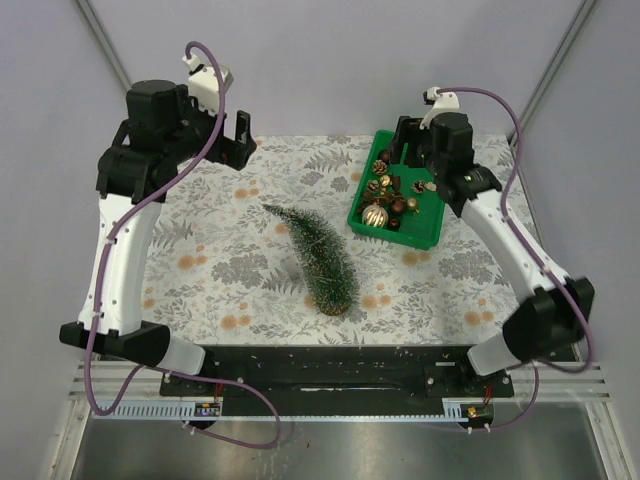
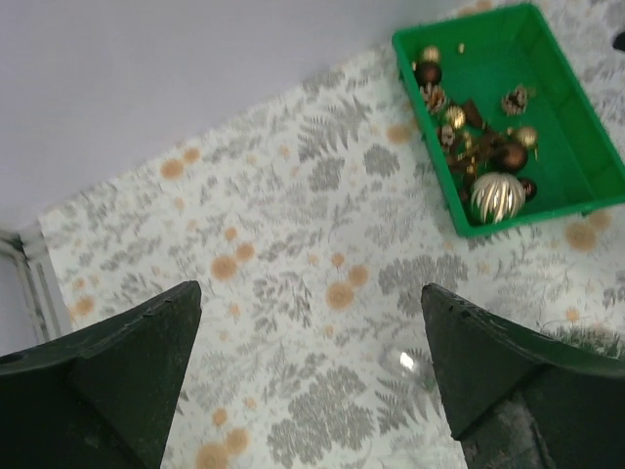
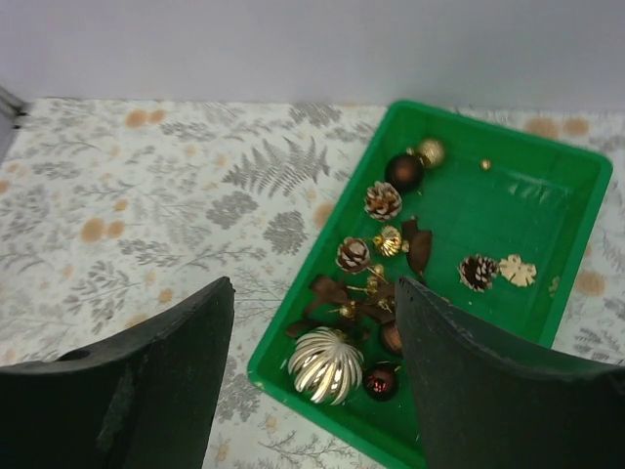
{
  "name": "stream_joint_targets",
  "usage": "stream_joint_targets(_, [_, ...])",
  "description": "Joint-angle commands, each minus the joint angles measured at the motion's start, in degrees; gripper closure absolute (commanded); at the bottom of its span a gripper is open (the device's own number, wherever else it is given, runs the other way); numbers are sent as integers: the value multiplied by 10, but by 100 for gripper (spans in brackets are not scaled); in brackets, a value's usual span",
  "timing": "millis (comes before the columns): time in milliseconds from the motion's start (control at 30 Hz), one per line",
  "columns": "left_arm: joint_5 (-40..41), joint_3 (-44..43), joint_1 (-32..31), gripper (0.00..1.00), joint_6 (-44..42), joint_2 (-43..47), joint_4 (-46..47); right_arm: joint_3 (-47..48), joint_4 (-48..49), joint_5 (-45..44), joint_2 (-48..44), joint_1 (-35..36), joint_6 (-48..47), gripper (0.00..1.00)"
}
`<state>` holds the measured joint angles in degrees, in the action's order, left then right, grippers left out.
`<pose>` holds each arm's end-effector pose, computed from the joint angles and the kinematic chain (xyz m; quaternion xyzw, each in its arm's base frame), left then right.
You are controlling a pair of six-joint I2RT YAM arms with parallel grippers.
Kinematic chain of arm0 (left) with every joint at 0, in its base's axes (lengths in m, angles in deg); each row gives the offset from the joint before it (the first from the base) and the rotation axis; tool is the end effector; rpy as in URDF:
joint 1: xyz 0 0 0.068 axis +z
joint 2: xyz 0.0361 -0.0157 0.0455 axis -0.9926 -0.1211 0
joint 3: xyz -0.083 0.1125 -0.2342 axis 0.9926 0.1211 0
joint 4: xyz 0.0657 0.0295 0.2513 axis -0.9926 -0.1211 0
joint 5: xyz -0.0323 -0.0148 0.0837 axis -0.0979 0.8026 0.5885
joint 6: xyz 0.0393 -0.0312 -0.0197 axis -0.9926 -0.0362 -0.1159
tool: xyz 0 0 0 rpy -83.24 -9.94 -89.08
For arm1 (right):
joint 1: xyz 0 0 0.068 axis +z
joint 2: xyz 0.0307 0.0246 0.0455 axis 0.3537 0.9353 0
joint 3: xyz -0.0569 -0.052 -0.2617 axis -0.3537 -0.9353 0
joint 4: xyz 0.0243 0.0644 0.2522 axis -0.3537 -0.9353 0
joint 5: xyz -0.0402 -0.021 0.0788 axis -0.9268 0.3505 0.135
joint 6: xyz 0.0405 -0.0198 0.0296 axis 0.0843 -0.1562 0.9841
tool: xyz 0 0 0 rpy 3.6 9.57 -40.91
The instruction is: Decorate the small christmas tree
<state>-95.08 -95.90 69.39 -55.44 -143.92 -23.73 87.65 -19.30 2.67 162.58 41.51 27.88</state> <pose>0.2473 -0.0684 0.5252 0.2253 0.7732 -0.1169 0.5811 0.3053 0.1133 0.4165 -0.0658 0.7741 0.1292 0.6162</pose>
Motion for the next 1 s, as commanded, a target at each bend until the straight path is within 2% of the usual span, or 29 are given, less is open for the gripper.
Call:
stream_joint_targets(0, [-36,19,27,1,9,-14,-91,57,-18,23,134,-59,93,27])
stream_joint_targets(167, [-36,149,54,1,15,20,-36,125,-37,-17,280,-106,125,32])
stream_joint_targets(333, [-39,242,55,1,7,46,22,164,-58,-54,360,-113,105,33])
stream_joint_targets(600, [-57,295,55,1,21,29,39,171,-59,-87,416,-119,102,37])
stream_joint_targets(967, [-84,356,54,1,36,71,89,182,-78,-144,446,-128,76,37])
